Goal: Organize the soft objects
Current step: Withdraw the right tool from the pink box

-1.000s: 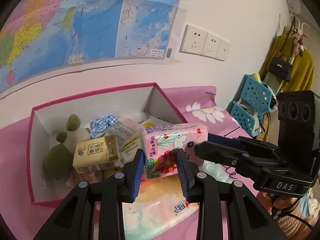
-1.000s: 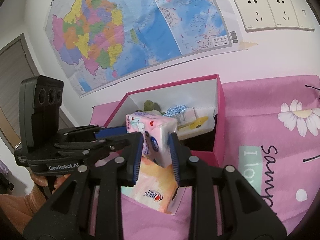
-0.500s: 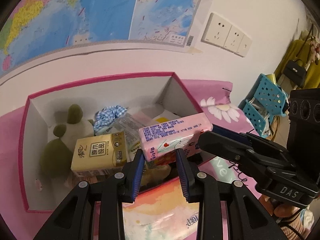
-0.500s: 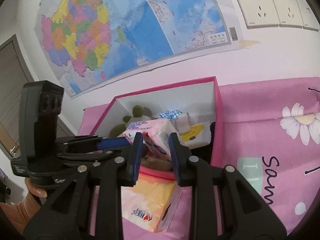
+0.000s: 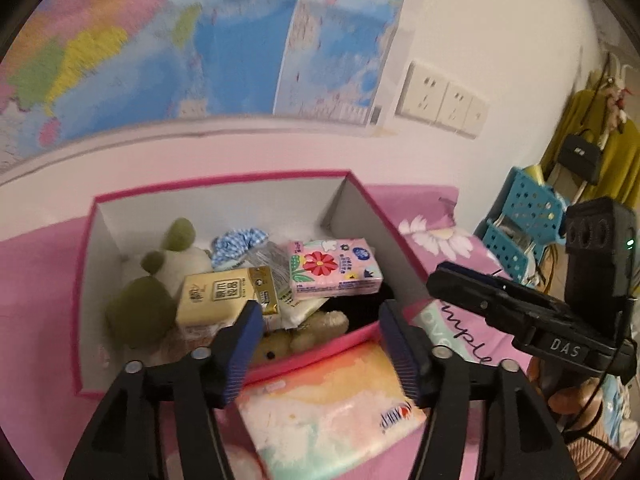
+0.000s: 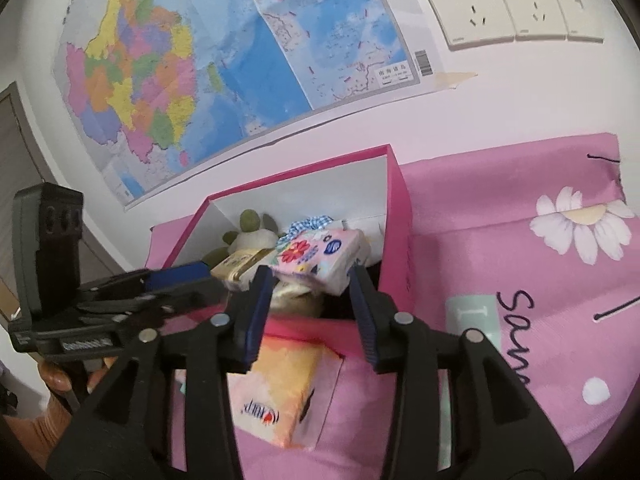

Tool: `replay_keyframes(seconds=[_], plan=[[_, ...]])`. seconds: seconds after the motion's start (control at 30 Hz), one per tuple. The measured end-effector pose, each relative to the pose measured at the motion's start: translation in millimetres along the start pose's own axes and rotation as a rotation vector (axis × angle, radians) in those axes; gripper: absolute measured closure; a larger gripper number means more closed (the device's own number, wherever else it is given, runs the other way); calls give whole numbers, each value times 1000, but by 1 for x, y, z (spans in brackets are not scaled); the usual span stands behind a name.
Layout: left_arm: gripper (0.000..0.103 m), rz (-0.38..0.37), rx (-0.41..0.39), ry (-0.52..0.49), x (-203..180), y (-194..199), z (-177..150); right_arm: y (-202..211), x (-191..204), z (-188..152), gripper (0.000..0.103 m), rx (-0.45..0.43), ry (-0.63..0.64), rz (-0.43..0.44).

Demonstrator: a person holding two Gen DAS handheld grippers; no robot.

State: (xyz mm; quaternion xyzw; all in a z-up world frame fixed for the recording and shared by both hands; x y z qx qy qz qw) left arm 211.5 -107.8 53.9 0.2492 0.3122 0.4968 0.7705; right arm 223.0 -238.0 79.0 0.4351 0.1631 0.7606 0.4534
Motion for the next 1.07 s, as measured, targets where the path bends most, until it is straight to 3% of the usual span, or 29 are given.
replay_keyframes(seconds=[0.17, 0.27, 0.4, 0.7, 0.87, 1.07], plan=[[2, 33, -144, -29, 2, 50, -17, 23, 25, -24, 30, -31, 94, -8], [0, 68, -199, -15, 6, 72, -31, 32, 41, -42, 12, -35, 161, -43], [0, 141, -180, 26, 17, 85, -62, 40, 56, -72, 5, -29, 225, -87], [0, 289, -79, 98, 38, 82, -110, 36, 68, -100, 5, 13, 180, -89], [0, 299, -54, 127, 42, 84, -125, 36, 78, -109, 5, 22, 195, -81], [0, 312, -48, 81, 34, 80, -136, 35, 77, -115, 5, 44, 223, -97]])
Point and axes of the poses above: each gripper's, at about its wrist camera, not at the fingertips, and y roughly against the way its jaws point, x to its left, z to its top, the point moved 5 cm from there along -y, roughly the way its jaws point
